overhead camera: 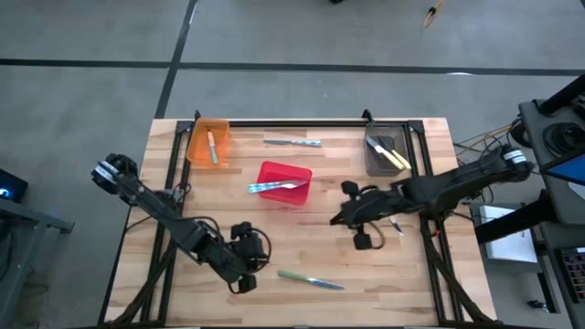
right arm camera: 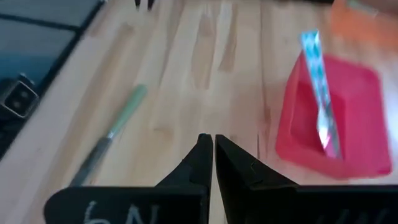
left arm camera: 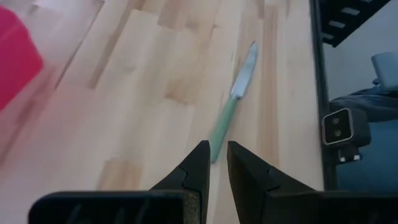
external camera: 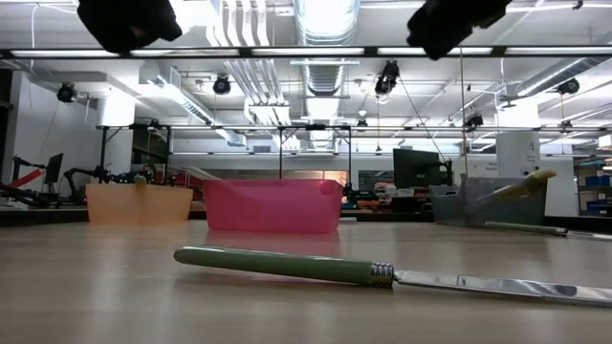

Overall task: Sort silverware by color (type)
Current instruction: Put the bottom green table knife into the orange bin

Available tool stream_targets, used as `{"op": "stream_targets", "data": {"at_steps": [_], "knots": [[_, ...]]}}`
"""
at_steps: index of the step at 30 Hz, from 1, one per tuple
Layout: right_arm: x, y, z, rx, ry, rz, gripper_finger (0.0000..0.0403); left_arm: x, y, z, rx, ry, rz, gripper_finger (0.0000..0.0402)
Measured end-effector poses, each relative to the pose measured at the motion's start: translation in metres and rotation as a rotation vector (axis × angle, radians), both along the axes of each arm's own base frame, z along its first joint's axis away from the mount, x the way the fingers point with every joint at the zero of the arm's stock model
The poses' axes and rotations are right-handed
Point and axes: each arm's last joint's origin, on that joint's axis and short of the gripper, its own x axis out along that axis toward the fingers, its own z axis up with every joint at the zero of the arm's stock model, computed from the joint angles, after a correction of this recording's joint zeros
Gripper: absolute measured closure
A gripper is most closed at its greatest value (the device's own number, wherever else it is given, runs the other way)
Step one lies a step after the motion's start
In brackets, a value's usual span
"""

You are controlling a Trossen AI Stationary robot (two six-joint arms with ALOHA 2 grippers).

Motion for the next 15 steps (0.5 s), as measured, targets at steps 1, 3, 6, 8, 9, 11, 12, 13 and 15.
{"op": "stream_targets", "data": {"at_steps": [1,3,6,8,9,11,12,13,15], "knots": [[-0.005,-0.001,0.003,-0.005,-0.022,0.008,0.0394,0.001,-0.001,-0.002,-0.006,-0.003,0.003,0.0364],[-0.013,-0.004,0.011,-0.019,-0.087,0.027,0.0394,0.003,-0.003,-0.006,-0.014,0.005,0.017,0.0364],[-0.024,-0.007,0.018,-0.017,-0.161,0.035,0.0394,0.006,-0.004,-0.01,-0.033,0.007,0.047,0.0364],[-0.031,-0.008,0.02,-0.012,-0.183,0.035,0.0394,0.009,-0.006,-0.012,-0.051,-0.009,0.071,0.0364],[-0.033,-0.009,0.021,-0.011,-0.186,0.035,0.0394,0.011,-0.007,-0.013,-0.058,-0.02,0.08,0.0364],[-0.036,-0.01,0.023,-0.011,-0.199,0.037,0.0394,0.015,-0.01,-0.016,-0.07,-0.036,0.084,0.0364],[-0.037,-0.01,0.024,-0.018,-0.204,0.042,0.0394,0.017,-0.011,-0.018,-0.079,-0.051,0.086,0.0364],[-0.037,-0.01,0.024,-0.033,-0.211,0.051,0.0394,0.019,-0.013,-0.02,-0.084,-0.061,0.088,0.0364],[-0.038,-0.01,0.027,-0.063,-0.226,0.069,0.0394,0.024,-0.016,-0.024,-0.093,-0.078,0.085,0.0364]]}}
